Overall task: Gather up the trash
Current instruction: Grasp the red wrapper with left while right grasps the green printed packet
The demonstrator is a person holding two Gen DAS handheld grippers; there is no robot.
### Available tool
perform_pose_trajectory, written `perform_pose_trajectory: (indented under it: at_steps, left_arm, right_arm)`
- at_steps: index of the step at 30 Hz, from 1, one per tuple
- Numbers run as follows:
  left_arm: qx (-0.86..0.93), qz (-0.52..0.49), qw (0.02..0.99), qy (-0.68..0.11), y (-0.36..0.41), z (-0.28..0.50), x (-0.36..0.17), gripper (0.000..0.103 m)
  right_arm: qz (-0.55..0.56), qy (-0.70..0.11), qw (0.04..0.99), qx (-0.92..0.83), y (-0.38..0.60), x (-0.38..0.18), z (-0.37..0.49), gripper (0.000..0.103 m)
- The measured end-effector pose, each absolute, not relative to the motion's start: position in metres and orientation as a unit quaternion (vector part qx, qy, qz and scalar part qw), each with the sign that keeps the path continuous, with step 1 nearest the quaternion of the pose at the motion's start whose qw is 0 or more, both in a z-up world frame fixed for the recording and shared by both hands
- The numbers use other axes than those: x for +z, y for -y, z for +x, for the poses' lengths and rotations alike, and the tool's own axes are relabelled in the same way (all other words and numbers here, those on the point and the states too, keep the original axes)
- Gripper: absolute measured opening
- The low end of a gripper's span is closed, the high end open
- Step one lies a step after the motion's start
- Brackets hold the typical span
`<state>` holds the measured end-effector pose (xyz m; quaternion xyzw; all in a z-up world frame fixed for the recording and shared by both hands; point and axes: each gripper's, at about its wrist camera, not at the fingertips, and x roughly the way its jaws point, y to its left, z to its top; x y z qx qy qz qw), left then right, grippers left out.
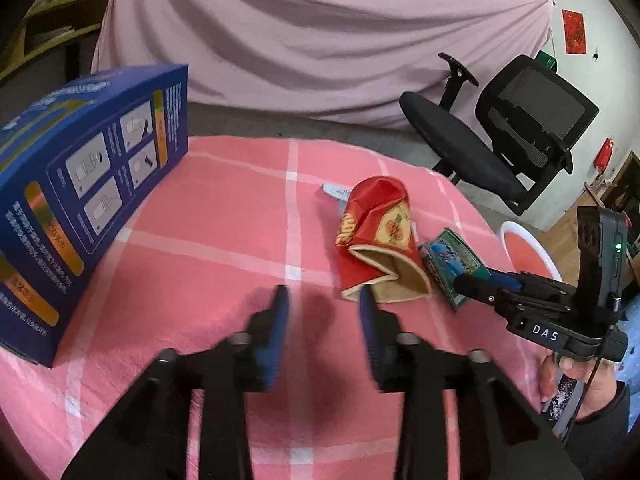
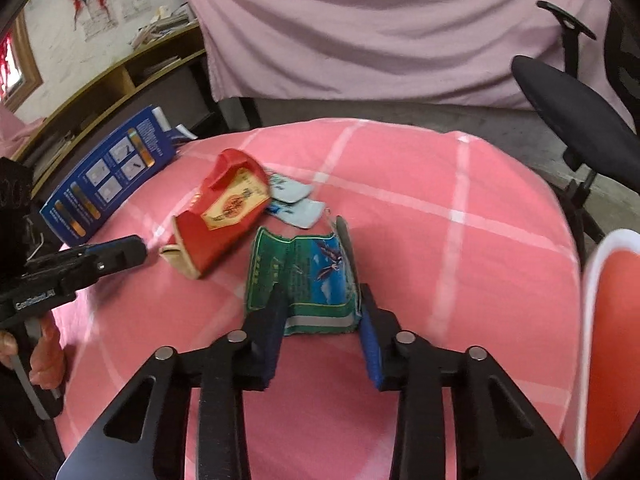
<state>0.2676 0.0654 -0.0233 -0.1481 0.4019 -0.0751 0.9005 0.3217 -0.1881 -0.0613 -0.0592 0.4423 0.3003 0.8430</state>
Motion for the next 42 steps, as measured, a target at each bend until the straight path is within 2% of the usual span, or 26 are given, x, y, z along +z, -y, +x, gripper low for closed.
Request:
perform_pose_trajectory:
  at_steps: [2, 8, 13, 14, 16, 18, 20, 24, 27, 30, 36, 42]
  left_arm:
    - [-0.082, -0.141, 0.903, -0.397, -0.057, 0.269, -0.021, 0.037]
    - [-0.096, -0.113, 0.904, -0.401, -0.026, 0.287, -0.02, 0.053]
    - [-0.092, -0.102, 0.896, -0.422, -0.012, 0.309, -0.027, 0.054]
    - [-0.088, -0.098, 0.896, -0.424, -0.01, 0.313, -0.028, 0.054]
    - [-0.079, -0.087, 0.896, -0.429, -0.006, 0.32, -0.029, 0.054]
    - [-0.068, -0.068, 0.896, -0.434, -0.001, 0.324, -0.032, 0.054]
    - [-0.056, -0.046, 0.894, -0.442, 0.003, 0.326, -0.039, 0.055]
    - [-0.068, -0.06, 0.898, -0.431, -0.002, 0.322, -0.042, 0.053]
    - [-0.084, -0.077, 0.9, -0.42, -0.009, 0.315, -0.041, 0.047]
    - [-0.091, -0.087, 0.902, -0.413, -0.012, 0.309, -0.039, 0.047]
    - [-0.102, -0.152, 0.9, -0.396, -0.034, 0.301, -0.038, 0.047]
    - [-0.092, -0.164, 0.904, -0.385, -0.047, 0.3, -0.031, 0.047]
  right_arm:
    - [-0.056, -0.44, 0.849, 0.287, 0.198, -0.06, 0.323, 0.028]
    - [-0.026, -0.434, 0.863, 0.256, 0.229, -0.054, 0.327, 0.028]
    - [0.008, -0.428, 0.868, 0.249, 0.246, -0.052, 0.331, 0.03]
    - [0.016, -0.426, 0.87, 0.25, 0.249, -0.051, 0.331, 0.032]
    - [0.023, -0.42, 0.873, 0.248, 0.253, -0.049, 0.331, 0.047]
    - [0.022, -0.414, 0.875, 0.251, 0.252, -0.047, 0.33, 0.048]
    - [0.017, -0.41, 0.876, 0.252, 0.247, -0.046, 0.33, 0.053]
    - [0.003, -0.409, 0.874, 0.263, 0.235, -0.046, 0.331, 0.058]
    - [-0.016, -0.408, 0.871, 0.273, 0.22, -0.047, 0.331, 0.066]
    - [-0.047, -0.412, 0.865, 0.282, 0.204, -0.051, 0.329, 0.074]
    - [-0.074, -0.428, 0.857, 0.276, 0.19, -0.061, 0.331, 0.075]
    - [-0.095, -0.431, 0.855, 0.272, 0.179, -0.065, 0.334, 0.076]
